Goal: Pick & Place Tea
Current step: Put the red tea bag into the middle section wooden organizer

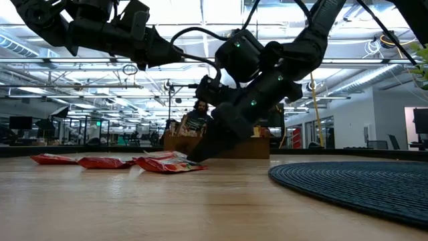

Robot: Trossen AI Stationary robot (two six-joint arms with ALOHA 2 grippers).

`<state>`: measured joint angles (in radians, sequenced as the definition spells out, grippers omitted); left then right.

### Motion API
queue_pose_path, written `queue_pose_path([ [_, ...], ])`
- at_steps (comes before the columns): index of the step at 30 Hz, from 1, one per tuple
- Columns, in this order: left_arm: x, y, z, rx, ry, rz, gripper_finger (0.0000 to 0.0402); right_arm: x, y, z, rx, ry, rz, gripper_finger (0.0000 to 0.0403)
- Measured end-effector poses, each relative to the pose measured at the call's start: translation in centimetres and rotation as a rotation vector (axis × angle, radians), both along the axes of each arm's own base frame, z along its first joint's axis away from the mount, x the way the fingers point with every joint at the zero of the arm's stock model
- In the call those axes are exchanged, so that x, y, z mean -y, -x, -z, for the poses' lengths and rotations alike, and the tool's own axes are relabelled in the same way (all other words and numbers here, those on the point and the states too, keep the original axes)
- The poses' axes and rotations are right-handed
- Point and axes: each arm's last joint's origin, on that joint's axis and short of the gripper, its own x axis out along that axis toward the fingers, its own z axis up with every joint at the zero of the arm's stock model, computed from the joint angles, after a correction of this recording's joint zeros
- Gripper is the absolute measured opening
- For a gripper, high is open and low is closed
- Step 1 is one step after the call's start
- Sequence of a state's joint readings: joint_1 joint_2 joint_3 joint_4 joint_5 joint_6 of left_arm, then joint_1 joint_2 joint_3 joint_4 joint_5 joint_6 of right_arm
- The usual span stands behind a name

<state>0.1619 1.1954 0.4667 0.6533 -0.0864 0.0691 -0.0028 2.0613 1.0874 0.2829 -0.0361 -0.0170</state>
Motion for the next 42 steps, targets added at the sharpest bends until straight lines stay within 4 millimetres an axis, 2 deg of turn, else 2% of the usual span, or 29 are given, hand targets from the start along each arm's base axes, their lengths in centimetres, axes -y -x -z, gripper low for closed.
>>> queue_pose_path([
  [3, 0.0, 0.0, 0.0, 0.0, 0.001, 0.0, 0.0154, 0.1, 0.0, 0.0, -0.001, 0.005, 0.008, 0.0136],
  [8, 0.0, 0.0, 0.0, 0.005, 0.018, -0.002, 0.0152, 0.1, 0.0, 0.1, -0.003, 0.022, -0.003, 0.0026],
  [9, 0.0, 0.0, 0.0, 0.01, 0.039, -0.003, 0.0152, 0.1, 0.0, 0.0, -0.001, 0.027, -0.009, 0.0015],
  [14, 0.0, 0.0, 0.0, 0.043, 0.172, -0.012, 0.0152, -0.6, -0.2, -0.4, 0.04, 0.094, -0.007, 0.0005],
  [22, 0.0, 0.0, 0.0, 0.054, 0.211, -0.009, 0.0152, -3.2, -0.1, -4.0, 0.155, 0.48, 0.111, 0.0002],
  [26, 0.0, 0.0, 0.0, 0.084, 0.348, -0.02, 0.0152, -3.7, 0.6, -4.1, 0.197, 0.674, 0.255, 0.0001],
  [34, -0.1, 0.0, 0.2, 0.121, 0.466, -0.092, 0.0161, -2.6, 4.1, -2.7, 0.287, 0.82, 0.535, 0.0001],
  [38, -0.4, -0.8, 1.9, 0.07, 0.528, -0.15, 0.0193, -2.0, 5.5, -3.3, 0.406, 0.829, 0.599, 0.0],
  [42, -0.5, -2.0, 3.6, 0.065, 0.551, -0.171, 0.0231, -1.4, 5.7, -4.4, 0.499, 0.835, 0.638, 0.0],
])
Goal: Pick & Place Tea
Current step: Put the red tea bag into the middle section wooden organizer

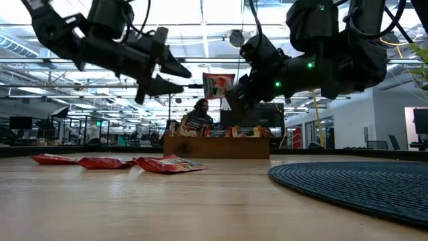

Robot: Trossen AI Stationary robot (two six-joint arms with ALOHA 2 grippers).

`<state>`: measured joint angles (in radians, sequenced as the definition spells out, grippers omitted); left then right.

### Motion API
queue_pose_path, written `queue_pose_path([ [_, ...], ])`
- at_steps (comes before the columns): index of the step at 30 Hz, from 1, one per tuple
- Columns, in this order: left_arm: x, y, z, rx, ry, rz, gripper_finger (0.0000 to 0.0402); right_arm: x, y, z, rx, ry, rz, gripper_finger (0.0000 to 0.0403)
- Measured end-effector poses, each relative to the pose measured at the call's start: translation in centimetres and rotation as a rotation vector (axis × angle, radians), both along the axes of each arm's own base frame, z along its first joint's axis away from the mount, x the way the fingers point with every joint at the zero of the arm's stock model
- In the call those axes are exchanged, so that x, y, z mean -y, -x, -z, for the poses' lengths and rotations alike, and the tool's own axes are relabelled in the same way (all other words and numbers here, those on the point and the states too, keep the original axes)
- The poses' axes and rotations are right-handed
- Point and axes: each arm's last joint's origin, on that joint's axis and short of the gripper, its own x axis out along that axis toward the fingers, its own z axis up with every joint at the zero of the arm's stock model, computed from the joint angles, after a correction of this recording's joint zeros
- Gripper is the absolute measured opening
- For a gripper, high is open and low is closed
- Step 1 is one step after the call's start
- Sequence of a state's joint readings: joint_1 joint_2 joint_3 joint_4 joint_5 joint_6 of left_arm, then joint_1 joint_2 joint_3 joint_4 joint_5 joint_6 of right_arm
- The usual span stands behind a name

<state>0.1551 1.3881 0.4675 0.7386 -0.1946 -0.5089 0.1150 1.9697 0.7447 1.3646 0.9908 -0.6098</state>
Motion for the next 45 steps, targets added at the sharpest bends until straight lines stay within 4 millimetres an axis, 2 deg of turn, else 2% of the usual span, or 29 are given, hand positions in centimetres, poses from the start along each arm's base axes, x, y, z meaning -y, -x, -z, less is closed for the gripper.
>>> queue_pose_path([
  [7, 1.1, -2.1, 0.6, 0.069, -0.148, 0.106, 0.0261, 0.9, -0.2, 0.0, -0.002, -0.001, -0.02, 0.0],
  [18, 1.2, -5.0, -0.1, 0.033, -0.215, 0.132, 0.0239, 0.8, -0.3, -0.3, 0.023, 0.002, -0.045, 0.0],
  [24, 1.1, -5.1, -0.3, -0.009, -0.311, 0.143, 0.0218, 0.8, -0.1, -0.2, -0.033, 0.04, 0.035, 0.0],
  [33, 1.0, -5.0, 0.3, -0.111, -0.386, 0.103, 0.0199, -0.1, 0.0, -0.7, -0.01, 0.057, 0.011, 0.0],
  [45, 0.8, -5.0, 0.4, -0.168, -0.513, 0.077, 0.0204, -2.1, 0.3, -0.8, -0.013, 0.067, 0.0, 0.0],
])
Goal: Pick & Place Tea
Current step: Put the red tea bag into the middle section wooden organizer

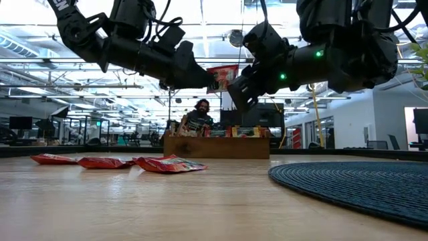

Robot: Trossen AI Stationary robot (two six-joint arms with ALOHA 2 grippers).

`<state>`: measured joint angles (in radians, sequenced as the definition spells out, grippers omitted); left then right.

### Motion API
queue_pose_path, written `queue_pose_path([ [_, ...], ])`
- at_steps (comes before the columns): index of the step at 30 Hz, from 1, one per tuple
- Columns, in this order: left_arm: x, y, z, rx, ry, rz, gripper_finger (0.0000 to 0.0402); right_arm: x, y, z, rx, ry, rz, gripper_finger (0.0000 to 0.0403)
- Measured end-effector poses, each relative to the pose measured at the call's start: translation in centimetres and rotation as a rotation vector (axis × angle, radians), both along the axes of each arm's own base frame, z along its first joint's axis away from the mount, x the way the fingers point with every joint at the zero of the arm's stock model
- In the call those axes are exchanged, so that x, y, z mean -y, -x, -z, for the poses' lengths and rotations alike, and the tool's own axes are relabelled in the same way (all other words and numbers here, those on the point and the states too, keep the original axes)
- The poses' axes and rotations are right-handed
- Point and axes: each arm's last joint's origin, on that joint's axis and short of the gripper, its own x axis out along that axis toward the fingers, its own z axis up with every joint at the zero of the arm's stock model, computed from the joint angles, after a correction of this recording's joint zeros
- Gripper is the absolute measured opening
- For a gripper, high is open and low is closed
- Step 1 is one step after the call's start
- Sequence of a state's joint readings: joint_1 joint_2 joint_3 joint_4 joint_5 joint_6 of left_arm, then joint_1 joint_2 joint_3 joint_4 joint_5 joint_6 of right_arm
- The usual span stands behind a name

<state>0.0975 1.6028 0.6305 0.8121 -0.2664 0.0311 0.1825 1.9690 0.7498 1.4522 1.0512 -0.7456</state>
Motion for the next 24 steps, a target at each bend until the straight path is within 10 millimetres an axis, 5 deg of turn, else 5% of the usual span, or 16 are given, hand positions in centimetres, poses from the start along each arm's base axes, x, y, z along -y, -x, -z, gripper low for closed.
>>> queue_pose_path([
  [17, 0.19, 0.0, 0.3, -0.013, 0.062, 0.06, 0.0177, -0.3, 0.11, -0.41, 0.025, 0.011, -0.005, 0.0],
  [24, 0.26, 0.03, 0.51, -0.034, 0.072, 0.073, 0.0057, -0.29, 0.15, -0.63, 0.04, 0.016, -0.005, 0.0],
])
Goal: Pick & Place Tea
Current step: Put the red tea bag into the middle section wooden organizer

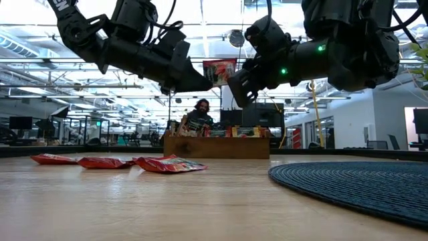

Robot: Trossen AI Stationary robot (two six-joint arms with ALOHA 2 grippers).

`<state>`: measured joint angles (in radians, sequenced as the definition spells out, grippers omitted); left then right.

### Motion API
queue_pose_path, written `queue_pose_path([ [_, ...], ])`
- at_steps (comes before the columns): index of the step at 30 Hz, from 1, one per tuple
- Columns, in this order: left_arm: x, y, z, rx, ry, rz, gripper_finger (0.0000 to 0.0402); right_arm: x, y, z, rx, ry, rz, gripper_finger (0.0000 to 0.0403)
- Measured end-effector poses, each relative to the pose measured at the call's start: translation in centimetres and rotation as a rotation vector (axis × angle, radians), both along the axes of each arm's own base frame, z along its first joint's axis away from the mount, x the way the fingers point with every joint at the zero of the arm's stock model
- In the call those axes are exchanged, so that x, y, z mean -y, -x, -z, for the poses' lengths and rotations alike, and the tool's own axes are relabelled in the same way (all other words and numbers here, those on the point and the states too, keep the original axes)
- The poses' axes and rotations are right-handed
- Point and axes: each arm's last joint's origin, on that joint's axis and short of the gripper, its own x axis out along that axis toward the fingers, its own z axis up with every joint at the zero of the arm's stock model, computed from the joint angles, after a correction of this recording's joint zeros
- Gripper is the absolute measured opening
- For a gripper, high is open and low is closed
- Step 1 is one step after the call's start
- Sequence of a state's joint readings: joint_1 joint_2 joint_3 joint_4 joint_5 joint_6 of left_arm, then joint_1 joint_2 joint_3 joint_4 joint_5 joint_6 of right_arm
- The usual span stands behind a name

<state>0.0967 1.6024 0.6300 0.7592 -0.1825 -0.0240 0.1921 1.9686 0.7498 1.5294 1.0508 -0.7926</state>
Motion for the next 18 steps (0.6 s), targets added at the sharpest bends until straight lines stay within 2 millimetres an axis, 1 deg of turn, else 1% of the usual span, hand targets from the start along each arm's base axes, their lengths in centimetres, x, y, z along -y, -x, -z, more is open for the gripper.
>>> queue_pose_path([
  [1, 0.0, 0.0, 0.0, 0.002, 0.0, 0.0, 0.0032, 0.0, 0.0, 0.0, 0.002, -0.002, -0.001, 0.0],
  [2, 0.0, 0.0, -0.1, 0.006, -0.001, 0.0, 0.0017, 0.0, 0.0, 0.0, 0.005, -0.004, -0.001, 0.0],
  [3, 0.0, 0.0, -0.1, 0.01, -0.006, 0.001, 0.0011, 0.0, 0.0, 0.0, 0.006, -0.004, -0.001, 0.0],
  [7, 0.0, 0.0, -0.2, 0.002, -0.073, 0.016, 0.0009, 0.0, 0.0, 0.0, 0.012, -0.012, -0.002, 0.0],
  [11, 0.0, 0.0, -0.2, -0.005, -0.094, 0.001, 0.0004, 0.0, 0.0, 0.2, 0.011, -0.029, 0.009, 0.0007],
  [13, -0.1, 0.3, -0.7, -0.01, -0.102, -0.022, 0.0003, 0.1, 0.2, 0.5, 0.007, -0.046, 0.038, 0.0018],
  [15, -0.3, 0.1, -1.5, -0.028, -0.106, -0.051, 0.0003, 0.2, 0.7, 1.0, 0.005, -0.065, 0.078, 0.003],
  [17, -0.6, 0.4, -2.1, -0.105, -0.109, -0.089, 0.0003, 0.2, 1.1, 1.4, 0.004, -0.076, 0.088, 0.0042],
  [18, -0.7, 0.2, -2.7, -0.136, -0.113, -0.108, 0.0002, 0.2, 1.4, 1.6, 0.001, -0.079, 0.088, 0.0047],
])
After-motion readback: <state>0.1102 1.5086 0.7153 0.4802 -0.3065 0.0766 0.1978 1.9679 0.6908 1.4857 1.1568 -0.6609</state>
